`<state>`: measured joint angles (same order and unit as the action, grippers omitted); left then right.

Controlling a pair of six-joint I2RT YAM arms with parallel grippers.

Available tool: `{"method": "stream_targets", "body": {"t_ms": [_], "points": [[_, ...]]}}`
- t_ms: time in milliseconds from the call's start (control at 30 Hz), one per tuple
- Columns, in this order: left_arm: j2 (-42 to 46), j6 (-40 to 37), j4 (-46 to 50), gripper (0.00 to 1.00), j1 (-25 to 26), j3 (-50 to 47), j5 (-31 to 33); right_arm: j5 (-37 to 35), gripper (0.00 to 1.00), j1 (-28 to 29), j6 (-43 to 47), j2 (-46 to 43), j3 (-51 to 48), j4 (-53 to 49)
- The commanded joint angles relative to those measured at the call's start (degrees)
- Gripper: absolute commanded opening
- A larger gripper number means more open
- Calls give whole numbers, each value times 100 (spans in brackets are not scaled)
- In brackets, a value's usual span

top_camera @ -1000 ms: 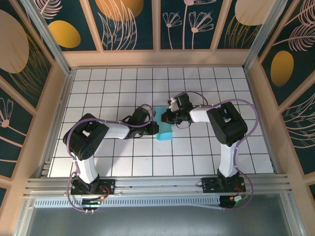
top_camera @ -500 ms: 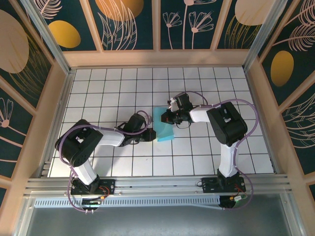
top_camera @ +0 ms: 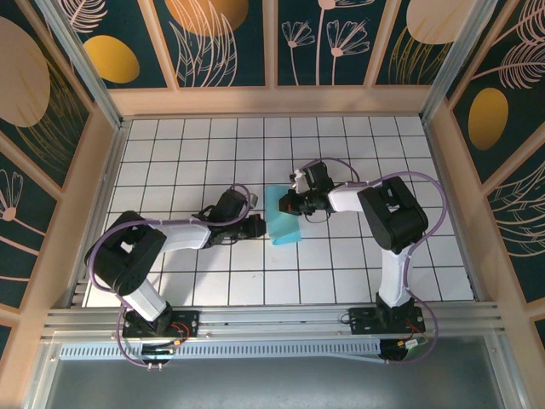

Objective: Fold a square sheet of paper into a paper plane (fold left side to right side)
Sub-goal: First fold the square sheet of paper in half at the center of the table.

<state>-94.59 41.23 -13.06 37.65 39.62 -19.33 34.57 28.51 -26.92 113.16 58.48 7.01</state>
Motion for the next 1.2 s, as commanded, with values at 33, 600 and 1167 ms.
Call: {"method": "stream_targets", "body": {"t_ms": [33,600,1167], "points": [[-137,15,-317,1,10,177,-406,-363,0,-60,151,168,-65,-358],[-1050,8,-512,1,292,419,-501,-371,0,-19,152,199,-47,-373],[-420,200,-701,1,568,-687,-640,-398,0,-14,187,234,-21,-419]]}}
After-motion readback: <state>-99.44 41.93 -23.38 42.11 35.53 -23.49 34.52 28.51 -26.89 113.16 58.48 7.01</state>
